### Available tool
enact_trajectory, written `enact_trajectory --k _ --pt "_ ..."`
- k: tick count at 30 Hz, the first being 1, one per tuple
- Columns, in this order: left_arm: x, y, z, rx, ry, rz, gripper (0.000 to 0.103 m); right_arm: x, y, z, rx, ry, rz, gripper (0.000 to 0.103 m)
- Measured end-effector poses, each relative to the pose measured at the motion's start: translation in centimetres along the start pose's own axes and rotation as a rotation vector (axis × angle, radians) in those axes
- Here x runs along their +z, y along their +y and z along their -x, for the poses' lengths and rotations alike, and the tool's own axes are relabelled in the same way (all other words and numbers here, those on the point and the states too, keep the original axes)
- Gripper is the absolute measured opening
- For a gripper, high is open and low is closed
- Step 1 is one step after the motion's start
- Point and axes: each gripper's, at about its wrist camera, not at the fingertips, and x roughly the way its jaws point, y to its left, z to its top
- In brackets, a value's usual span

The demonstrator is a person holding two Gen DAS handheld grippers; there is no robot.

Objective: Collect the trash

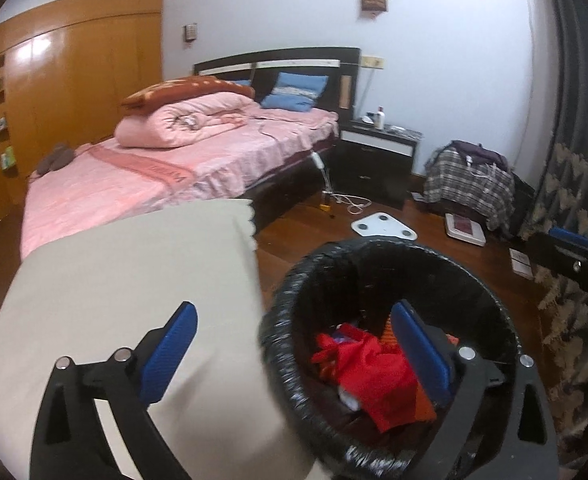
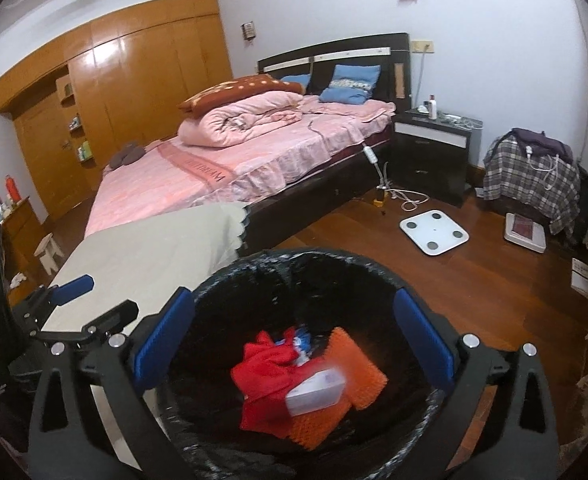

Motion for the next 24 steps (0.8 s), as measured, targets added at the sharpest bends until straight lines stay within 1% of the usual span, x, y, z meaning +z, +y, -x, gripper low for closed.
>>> enact_trajectory --k 6,12,20,24 --pt "0.2 1.1 3.0 0.047 -0.019 0.014 0.097 0.6 2.2 1.3 0.043 0.008 0.011 0.097" --pt "0.6 1.6 6.5 0.077 -0.068 0.018 0.097 1.0 4.7 3.1 0.073 -0.009 0.062 0.097" --pt "1.3 1.6 10.1 0.095 -0.13 0.021 0.097 1.5 6.4 5.1 0.097 -0.03 0.092 0.097" --pt "1.5 1.5 11.0 0.102 -0.15 0.024 0.097 1.7 6.7 5.7 0.098 -0.042 0.102 0.097"
